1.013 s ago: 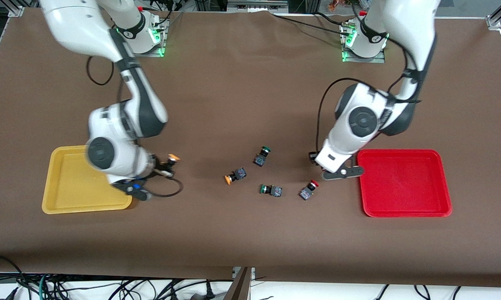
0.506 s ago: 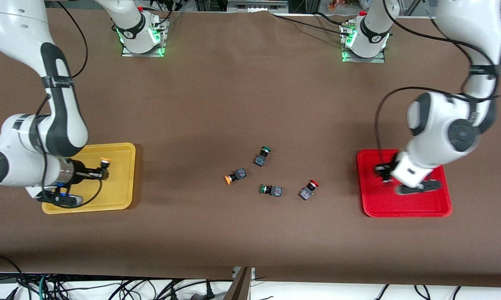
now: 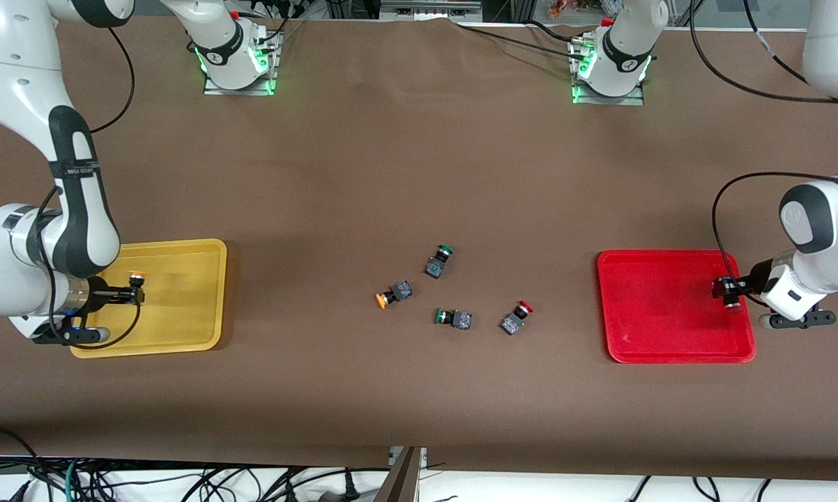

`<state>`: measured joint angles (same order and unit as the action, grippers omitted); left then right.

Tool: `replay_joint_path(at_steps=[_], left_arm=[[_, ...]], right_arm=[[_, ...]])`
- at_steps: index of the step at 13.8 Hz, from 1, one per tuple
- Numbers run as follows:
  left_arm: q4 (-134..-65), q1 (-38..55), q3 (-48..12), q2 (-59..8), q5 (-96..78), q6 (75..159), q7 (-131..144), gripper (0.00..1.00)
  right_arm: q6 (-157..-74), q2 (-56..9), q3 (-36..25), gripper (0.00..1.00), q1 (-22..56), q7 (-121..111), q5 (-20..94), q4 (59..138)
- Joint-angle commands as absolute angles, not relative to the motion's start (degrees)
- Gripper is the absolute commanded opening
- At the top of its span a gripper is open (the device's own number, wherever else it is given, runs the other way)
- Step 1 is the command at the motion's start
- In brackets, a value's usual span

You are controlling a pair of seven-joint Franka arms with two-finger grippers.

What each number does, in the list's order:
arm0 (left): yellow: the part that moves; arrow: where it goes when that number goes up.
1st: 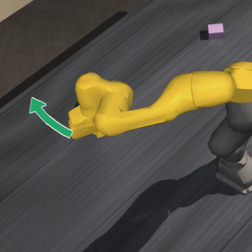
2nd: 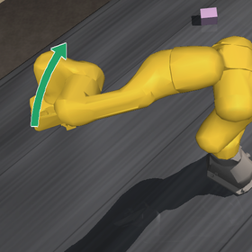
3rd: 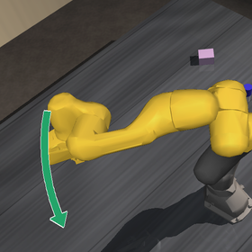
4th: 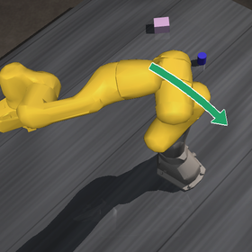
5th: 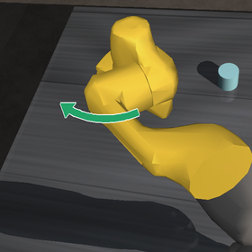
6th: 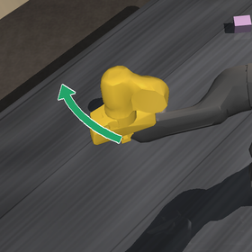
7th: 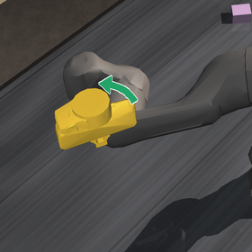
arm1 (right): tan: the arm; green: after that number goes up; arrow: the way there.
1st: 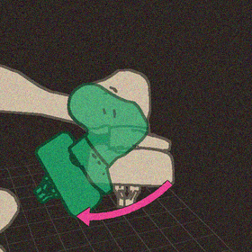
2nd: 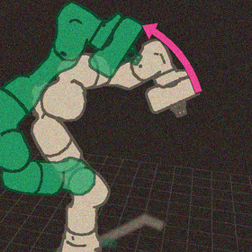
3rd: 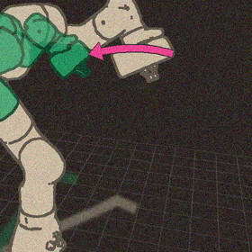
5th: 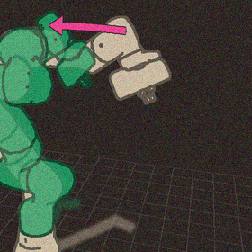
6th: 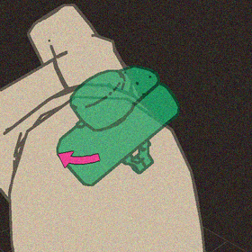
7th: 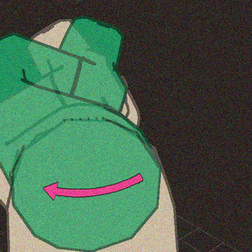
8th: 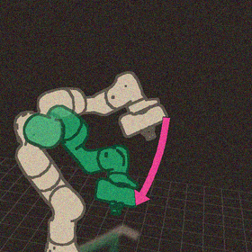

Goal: Place red and yellow buttons in trays
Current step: 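Carry the red button to the red tray while the right gripper carries yellow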

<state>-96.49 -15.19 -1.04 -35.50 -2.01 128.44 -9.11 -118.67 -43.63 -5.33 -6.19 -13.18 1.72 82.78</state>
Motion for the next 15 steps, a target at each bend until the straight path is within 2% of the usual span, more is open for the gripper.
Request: replay_joint_path(at_steps=[1,4,6,7,8,9,10,12,15], left_arm=[[-93.08,-15.03,-1.93,-40.69,-1.23,131.3,-9.76,0.0],[-92.99,-14.77,-1.85,-40.78,-1.06,131.31,-9.93,0.0],[-92.9,-14.59,-1.85,-40.78,-0.45,131.31,-13.6,0.0],[-92.9,-14.68,-1.85,-40.69,0.26,131.31,-15.54,0.0],[-92.9,-14.5,-1.85,-40.61,0.26,131.22,-16.17,0.02],[-92.73,-14.24,-1.85,-40.52,0.26,131.22,-16.0,0.55],[-92.72,-13.98,-1.85,-40.43,0.26,131.22,-15.91,1.0],[-92.64,-13.97,-2.02,-39.65,0.26,130.87,-15.38,1.0],[-92.46,-13.97,-2.46,-34.29,0.18,127.37,-15.03,1.0]], right_arm=[[-122.07,-44.56,-4.66,0.21,-8.43,-17.91,1.23,83.5],[-123.22,-45.17,-4.66,0.22,-9.58,-20.56,1.41,83.58],[-123.4,-45.44,-4.66,0.25,-10.02,-21.61,1.41,83.58],[-123.83,-45.53,-4.66,0.3,-10.37,-22.67,1.41,83.58],[-123.92,-45.53,-4.66,0.61,-10.37,-22.76,1.49,83.58],[-123.84,-45.53,-4.66,0.99,-10.37,-22.5,1.67,83.58],[-123.14,-45.27,-4.48,0.99,-10.28,-22.06,2.02,83.5],[-121.56,-43.87,-3.26,0.99,-8.97,-20.15,2.55,83.15],[-118.05,-41.23,-0.54,0.99,-5.9,-11.11,2.55,82.88]])
